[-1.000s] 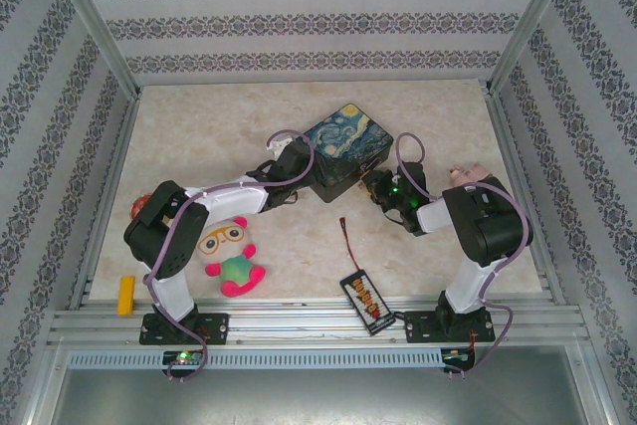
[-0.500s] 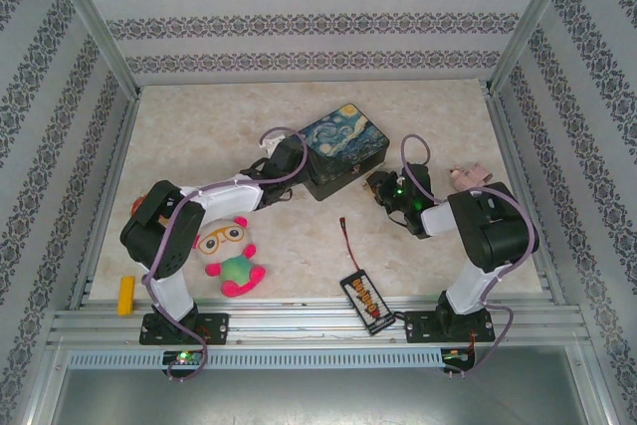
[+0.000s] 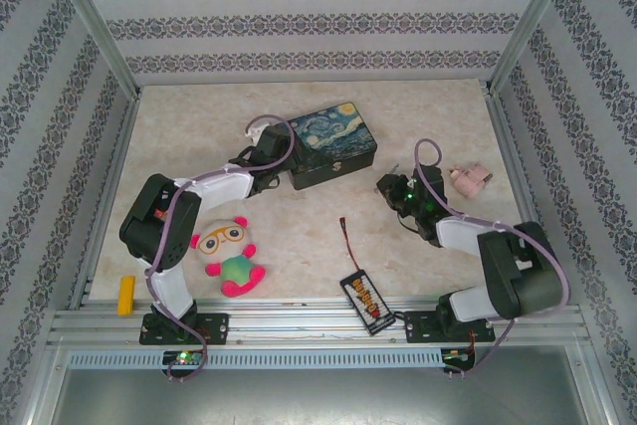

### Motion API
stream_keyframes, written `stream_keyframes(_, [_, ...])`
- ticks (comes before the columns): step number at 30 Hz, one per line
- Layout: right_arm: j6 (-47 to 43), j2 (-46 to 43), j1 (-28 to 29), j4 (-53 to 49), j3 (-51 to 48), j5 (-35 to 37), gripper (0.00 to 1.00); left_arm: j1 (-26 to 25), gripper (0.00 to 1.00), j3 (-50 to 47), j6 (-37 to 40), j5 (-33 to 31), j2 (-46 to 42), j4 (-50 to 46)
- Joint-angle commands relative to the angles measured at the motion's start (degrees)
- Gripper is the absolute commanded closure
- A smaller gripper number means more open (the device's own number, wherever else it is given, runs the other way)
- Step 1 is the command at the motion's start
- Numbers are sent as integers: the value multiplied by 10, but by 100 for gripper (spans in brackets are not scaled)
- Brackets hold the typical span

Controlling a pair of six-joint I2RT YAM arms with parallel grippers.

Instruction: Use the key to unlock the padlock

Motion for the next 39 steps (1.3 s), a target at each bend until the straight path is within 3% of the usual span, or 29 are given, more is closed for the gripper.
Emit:
stream_keyframes(1, [-81,-49,-4,-138,38,26,100,26,25,18,31,-2,17,-50])
stream_keyframes(9, [-204,-144,-6,-362,98,62,100,41,15,49,66,5,-3,-63])
stream_keyframes(13, [-269,-143,-6,-487,158,83,100,43,10,60,73,20,-15,-70])
stream_keyframes(18, [-317,-133,-6,-574,207,119,100,42,5,52,63,74,-32,-53])
stream_keyframes(26, [-396,-56,-6,-686,300,145,100,36,3,41,46,146,-30,-44])
stream_keyframes(39, [-442,96,-4,-749,388,174,100,36,1,-3,28,130,-55,-28])
